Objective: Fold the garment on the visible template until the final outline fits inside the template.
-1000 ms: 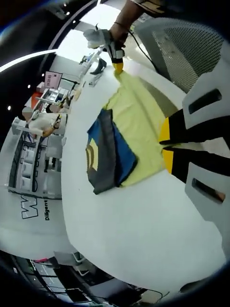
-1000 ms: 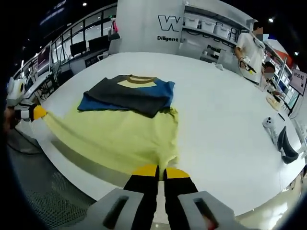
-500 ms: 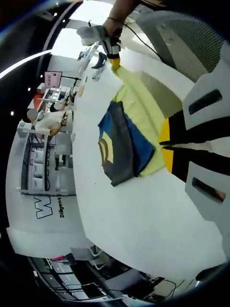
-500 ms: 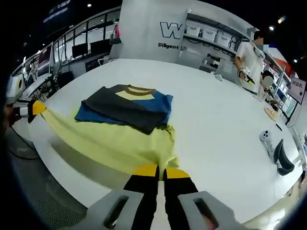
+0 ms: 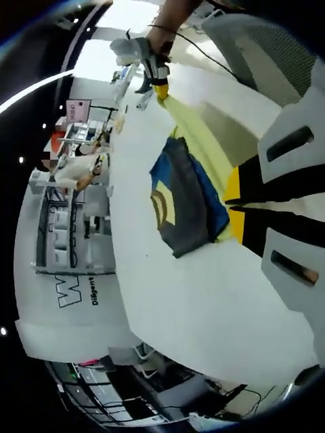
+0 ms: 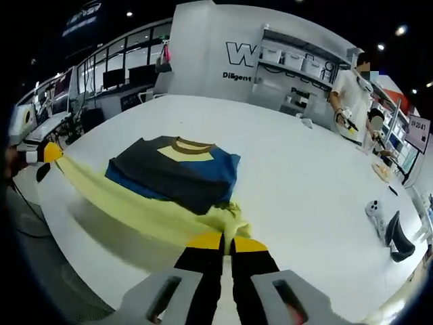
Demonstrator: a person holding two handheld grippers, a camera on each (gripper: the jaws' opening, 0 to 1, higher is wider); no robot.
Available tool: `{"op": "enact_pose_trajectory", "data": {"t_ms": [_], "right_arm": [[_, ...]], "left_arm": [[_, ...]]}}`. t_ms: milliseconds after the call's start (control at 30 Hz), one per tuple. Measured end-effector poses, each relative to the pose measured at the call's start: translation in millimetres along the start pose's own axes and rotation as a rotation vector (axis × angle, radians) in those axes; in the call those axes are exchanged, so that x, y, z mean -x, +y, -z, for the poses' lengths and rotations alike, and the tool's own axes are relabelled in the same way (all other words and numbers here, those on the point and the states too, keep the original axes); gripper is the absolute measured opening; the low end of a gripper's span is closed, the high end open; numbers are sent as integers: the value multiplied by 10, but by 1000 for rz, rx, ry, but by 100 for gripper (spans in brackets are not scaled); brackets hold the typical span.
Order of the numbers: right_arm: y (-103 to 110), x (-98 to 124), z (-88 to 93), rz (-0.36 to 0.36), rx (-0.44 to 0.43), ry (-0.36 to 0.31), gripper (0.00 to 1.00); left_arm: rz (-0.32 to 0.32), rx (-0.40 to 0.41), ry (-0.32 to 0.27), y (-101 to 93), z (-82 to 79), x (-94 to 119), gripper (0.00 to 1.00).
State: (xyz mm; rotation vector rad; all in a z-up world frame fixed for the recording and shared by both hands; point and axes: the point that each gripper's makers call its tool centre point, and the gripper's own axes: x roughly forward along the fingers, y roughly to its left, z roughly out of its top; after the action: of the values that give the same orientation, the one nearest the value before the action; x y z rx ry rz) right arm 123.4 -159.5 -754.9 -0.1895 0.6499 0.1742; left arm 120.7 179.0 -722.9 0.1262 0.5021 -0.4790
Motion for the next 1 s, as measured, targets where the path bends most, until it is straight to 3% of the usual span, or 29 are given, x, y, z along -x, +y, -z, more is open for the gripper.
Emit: {"op": "enact_pose_trajectory", "data": {"t_ms": [333, 433, 633, 1000], "right_arm": [[-53, -148, -265, 17, 15, -44, 0], [-49, -200, -406, 15, 99, -71, 0], [-93, -276, -602, 18, 111, -103, 0], [-155, -435, -859, 27, 138, -150, 0]], "left_arm": [[-7, 50, -51, 173, -259, -153, 3], [-26, 58, -72, 253, -330, -180, 3], [-25, 64, -87, 358, -462, -281, 3], [-42, 11, -110, 496, -689, -471, 3]]}}
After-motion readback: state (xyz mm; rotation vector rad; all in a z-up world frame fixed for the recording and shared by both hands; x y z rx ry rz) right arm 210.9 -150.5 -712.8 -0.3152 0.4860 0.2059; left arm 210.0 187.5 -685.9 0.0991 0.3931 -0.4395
